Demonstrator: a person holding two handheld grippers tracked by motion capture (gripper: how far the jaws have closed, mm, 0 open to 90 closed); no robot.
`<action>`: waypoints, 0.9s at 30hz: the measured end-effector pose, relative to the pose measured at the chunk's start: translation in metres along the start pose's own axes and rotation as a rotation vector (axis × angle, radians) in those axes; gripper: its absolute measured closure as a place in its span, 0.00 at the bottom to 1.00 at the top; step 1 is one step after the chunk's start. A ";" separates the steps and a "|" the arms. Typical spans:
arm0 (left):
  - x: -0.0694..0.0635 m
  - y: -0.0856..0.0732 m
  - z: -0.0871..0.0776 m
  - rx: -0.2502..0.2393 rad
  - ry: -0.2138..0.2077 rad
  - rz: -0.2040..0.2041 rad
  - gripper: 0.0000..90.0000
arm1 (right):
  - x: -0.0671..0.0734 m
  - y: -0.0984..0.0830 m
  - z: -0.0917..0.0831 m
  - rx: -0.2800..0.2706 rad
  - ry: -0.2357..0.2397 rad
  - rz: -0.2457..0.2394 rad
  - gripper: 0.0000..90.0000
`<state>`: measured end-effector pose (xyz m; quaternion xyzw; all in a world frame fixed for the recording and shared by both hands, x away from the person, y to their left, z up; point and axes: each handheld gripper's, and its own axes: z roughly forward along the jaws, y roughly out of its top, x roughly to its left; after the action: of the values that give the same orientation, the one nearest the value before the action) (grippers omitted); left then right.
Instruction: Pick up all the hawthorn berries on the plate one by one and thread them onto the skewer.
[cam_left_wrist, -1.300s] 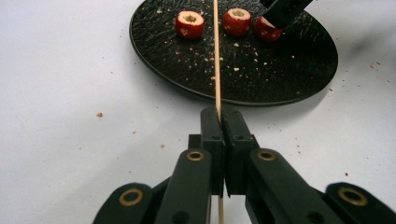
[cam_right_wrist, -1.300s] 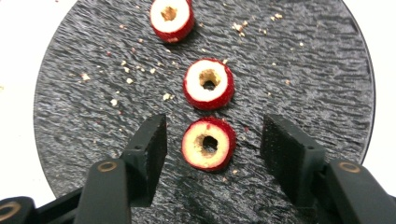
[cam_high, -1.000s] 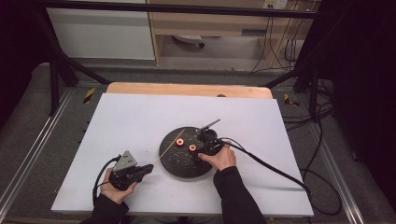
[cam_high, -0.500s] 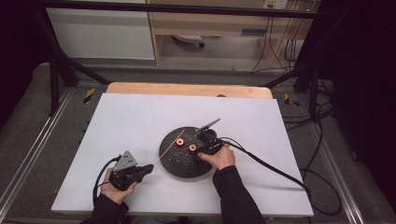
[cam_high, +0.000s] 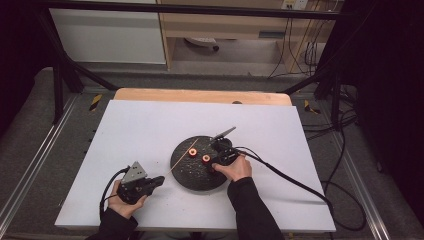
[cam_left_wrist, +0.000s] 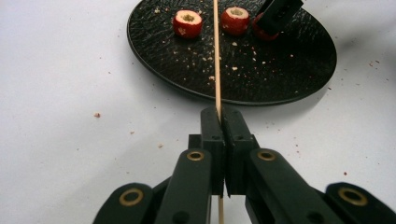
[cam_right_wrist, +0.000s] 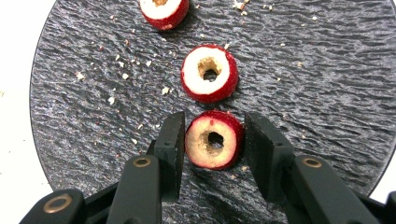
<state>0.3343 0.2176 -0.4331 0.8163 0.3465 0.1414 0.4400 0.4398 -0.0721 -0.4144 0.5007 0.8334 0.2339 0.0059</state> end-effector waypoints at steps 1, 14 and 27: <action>0.000 0.000 0.000 0.000 0.000 0.000 0.98 | 0.000 0.000 0.000 0.002 0.001 0.005 0.67; 0.000 0.000 0.000 -0.004 0.000 -0.002 0.98 | 0.000 0.000 -0.016 -0.025 0.034 -0.013 0.68; -0.001 0.000 -0.001 -0.010 0.003 -0.007 0.98 | 0.001 -0.005 -0.040 -0.153 0.107 -0.063 0.68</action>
<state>0.3331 0.2171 -0.4322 0.8128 0.3492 0.1428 0.4439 0.4251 -0.0888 -0.3803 0.4591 0.8275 0.3230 0.0069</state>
